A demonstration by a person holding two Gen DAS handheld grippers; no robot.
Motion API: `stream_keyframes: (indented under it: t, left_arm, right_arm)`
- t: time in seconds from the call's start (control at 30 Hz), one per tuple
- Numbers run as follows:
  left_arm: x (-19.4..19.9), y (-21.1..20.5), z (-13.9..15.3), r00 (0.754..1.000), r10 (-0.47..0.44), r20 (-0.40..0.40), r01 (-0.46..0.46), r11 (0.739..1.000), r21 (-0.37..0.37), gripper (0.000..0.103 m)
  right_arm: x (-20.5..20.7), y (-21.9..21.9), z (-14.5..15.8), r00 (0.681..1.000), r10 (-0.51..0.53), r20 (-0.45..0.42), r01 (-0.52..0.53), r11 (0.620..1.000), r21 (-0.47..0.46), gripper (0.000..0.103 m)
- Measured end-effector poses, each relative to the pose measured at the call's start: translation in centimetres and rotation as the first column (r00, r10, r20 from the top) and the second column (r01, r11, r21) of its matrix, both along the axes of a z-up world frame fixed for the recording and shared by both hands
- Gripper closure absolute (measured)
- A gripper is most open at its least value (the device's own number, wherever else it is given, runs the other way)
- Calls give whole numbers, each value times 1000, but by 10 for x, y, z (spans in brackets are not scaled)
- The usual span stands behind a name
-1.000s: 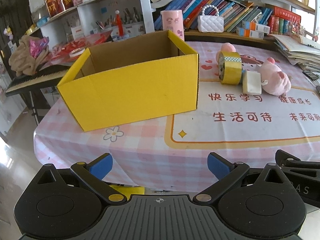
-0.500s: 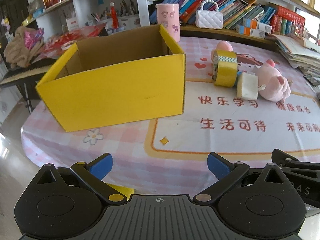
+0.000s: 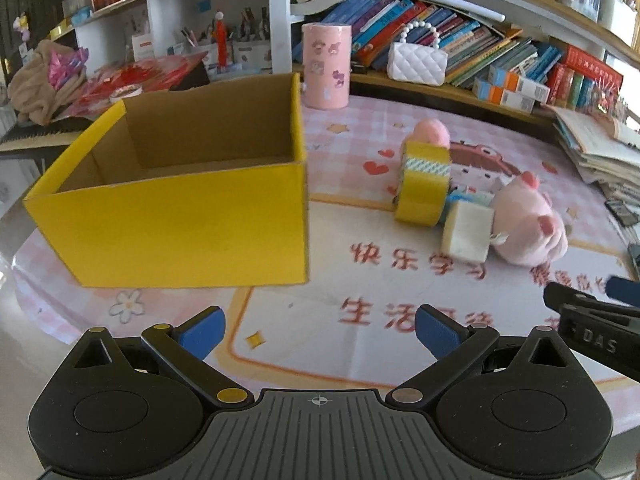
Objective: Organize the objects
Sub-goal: 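Grasp the pink plush pig with the right tool while the left tool grasps the white block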
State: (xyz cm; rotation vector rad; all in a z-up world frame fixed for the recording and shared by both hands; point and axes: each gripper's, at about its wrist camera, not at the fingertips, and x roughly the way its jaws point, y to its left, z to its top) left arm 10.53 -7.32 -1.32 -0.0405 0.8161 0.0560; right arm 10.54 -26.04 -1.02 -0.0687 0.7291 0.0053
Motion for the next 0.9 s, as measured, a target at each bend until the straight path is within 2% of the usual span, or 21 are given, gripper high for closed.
stream_keyframes:
  t: [0.13, 0.3, 0.4, 0.47, 0.67, 0.73, 0.77, 0.8, 0.83, 0.9]
  left_arm:
    - [5, -15, 1, 1000, -14, 13, 14, 1000, 12, 1]
    - [14, -23, 0, 1000, 28, -6, -28, 1000, -3, 1]
    - [16, -23, -1, 998, 65, -20, -65, 998, -11, 1]
    - [16, -24, -2, 996, 81, -25, -81, 997, -10, 1]
    - [19, -27, -1, 994, 110, -23, -110, 994, -18, 1]
    - [21, -32, -1, 996, 92, -17, -92, 996, -21, 1]
    - [22, -36, -1, 997, 78, -11, -78, 997, -25, 1]
    - [24, -40, -1, 998, 62, -6, -62, 998, -32, 2]
    - [26, -44, -1, 999, 49, -1, -49, 998, -40, 3]
    - [33, -55, -1, 1000, 11, 6, -11, 998, -54, 5]
  right_arm:
    - [18, -6, -2, 996, 87, 38, -83, 993, -83, 43]
    - [42, -6, -9, 976, 207, 59, -194, 965, -177, 43]
    - [56, -5, -15, 962, 268, 59, -250, 944, -215, 39]
    - [65, -2, -20, 953, 301, 46, -281, 929, -241, 27]
    - [85, 1, -38, 927, 374, 4, -356, 886, -298, 27]
    - [90, 0, -38, 920, 392, 10, -370, 878, -304, 31]
    - [91, -3, -37, 918, 396, 14, -375, 879, -295, 38]
    - [92, -7, -35, 918, 397, 21, -376, 884, -276, 43]
    - [93, -11, -31, 920, 392, 32, -372, 894, -249, 52]
    - [93, -24, -21, 934, 354, 46, -341, 923, -179, 55]
